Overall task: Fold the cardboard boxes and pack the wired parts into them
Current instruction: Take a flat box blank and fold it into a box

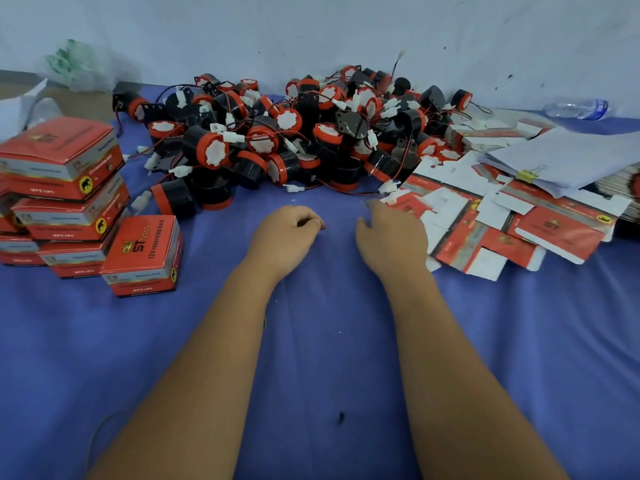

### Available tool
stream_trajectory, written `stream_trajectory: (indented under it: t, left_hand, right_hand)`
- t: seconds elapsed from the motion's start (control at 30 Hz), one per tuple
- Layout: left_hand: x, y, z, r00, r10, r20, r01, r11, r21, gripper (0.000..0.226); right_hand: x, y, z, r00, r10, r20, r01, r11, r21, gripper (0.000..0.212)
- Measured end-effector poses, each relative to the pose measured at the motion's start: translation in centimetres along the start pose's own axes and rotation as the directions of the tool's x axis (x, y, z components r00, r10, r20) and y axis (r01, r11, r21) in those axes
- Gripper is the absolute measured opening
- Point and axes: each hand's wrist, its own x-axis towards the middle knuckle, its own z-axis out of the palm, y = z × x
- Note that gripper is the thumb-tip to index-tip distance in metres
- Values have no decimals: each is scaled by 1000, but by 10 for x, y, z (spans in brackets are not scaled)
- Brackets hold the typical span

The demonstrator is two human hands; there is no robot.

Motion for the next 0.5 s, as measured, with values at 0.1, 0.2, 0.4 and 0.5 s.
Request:
stream_trajectory:
  t: [0.1, 0.2, 0.4, 0.5]
  left_hand:
    - [1, 0, 0, 1000, 8, 4, -8, 1000, 10, 27]
    - [1, -1, 0, 1000, 16, 3, -16, 1000, 1, 25]
    - [3, 0, 6, 994, 111, 9, -111, 983, 144, 18]
    - [2, 3, 14, 982, 179, 63, -189, 937, 293, 33]
  right_hand:
    - [1, -5, -6, 994, 28, -105, 4, 957, 288, 34]
    - [1, -4, -2, 996, 48, -76, -40, 994, 106, 41]
    - [4, 6, -2, 963, 266, 43, -256, 954, -157, 49]
    - [4, 1, -1, 992, 115, 58, -115, 993, -17, 43]
